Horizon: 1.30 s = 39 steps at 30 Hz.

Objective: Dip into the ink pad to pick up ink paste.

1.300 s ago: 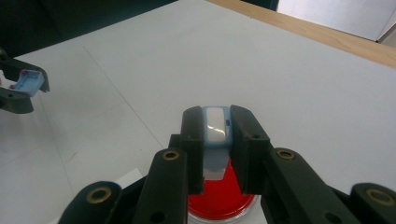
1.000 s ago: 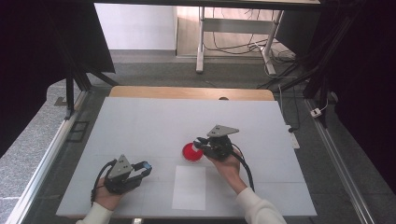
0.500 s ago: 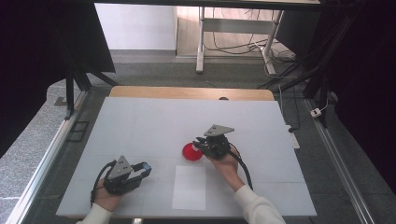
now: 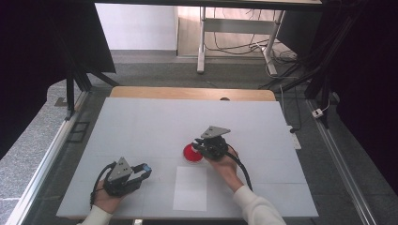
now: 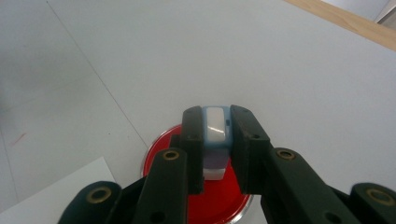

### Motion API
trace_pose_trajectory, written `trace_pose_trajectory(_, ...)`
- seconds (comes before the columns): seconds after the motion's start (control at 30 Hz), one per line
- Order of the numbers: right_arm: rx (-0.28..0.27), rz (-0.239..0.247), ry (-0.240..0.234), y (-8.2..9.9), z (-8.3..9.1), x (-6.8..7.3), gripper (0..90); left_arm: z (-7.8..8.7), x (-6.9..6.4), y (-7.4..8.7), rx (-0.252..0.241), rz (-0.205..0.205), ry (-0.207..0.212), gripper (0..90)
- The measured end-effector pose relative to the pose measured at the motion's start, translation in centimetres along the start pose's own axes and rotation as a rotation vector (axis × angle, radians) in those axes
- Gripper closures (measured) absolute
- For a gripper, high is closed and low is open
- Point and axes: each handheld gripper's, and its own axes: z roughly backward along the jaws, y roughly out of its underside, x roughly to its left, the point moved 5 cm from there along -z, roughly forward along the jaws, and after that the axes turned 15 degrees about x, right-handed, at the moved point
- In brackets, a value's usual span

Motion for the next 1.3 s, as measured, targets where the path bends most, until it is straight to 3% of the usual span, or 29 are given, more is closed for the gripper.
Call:
trace_pose_trajectory(0.53,0.009,-0.011,-0.013,0.12,-0.43,-0.08,75.5,0.02,-0.02,0.01,0.0,-0.001,0.001,65.7)
trace_pose_trajectory(0.93,0.028,0.007,0.017,0.3,-0.64,0.25,75.8,0.03,-0.1,0.01,0.001,-0.001,0.0,65.6)
trace_pose_trajectory(1.3,0.021,-0.007,0.006,0.46,-0.68,0.13,75.9,0.01,-0.22,-0.02,0.002,-0.004,0.002,65.6)
